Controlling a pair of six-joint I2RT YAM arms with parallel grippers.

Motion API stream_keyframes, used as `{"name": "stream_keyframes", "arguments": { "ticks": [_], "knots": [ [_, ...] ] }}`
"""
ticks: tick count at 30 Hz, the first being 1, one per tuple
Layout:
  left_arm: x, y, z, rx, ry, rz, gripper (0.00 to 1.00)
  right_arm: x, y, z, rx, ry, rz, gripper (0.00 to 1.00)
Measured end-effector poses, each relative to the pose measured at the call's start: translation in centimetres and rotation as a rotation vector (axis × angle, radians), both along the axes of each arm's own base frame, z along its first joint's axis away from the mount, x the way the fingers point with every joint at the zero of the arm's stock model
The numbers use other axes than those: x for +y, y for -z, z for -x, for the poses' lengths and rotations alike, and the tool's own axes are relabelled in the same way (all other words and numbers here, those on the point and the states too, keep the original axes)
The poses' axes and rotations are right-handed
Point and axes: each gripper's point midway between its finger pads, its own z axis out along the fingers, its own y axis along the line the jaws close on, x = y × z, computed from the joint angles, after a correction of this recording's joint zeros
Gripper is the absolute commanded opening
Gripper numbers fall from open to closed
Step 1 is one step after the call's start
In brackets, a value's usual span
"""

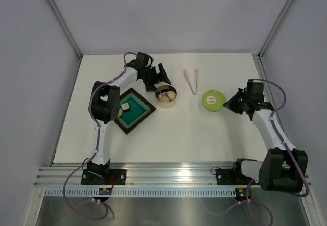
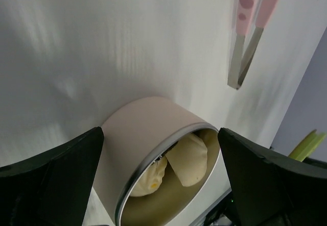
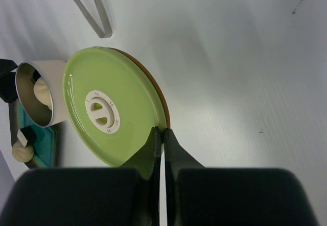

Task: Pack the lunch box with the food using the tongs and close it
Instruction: Move the packing box to the center of the board, then close the box lid on the packing box.

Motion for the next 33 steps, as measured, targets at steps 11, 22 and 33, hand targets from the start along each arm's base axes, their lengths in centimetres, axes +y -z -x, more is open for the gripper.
{"name": "stream_keyframes", "arguments": {
  "ticks": [11,22,33],
  "knots": [
    [-2.2,-2.7,4.7,-0.037,0.074,0.026,0.99,9.3,-2.1,-2.6,-0.028,-0.264,0.003,0.00],
    [3.9,-10.8,4.6,-0.214,-0.089,-0.037,0.99,16.0,-2.8,-6.1,-0.041,-0.431,0.015,0.00],
    [6.9,-14.1,5.9,-0.288,-0.165,-0.064,0.99,18.0,1.8,-7.3,0.065,-0.467,0.025,0.00]
  ]
}}
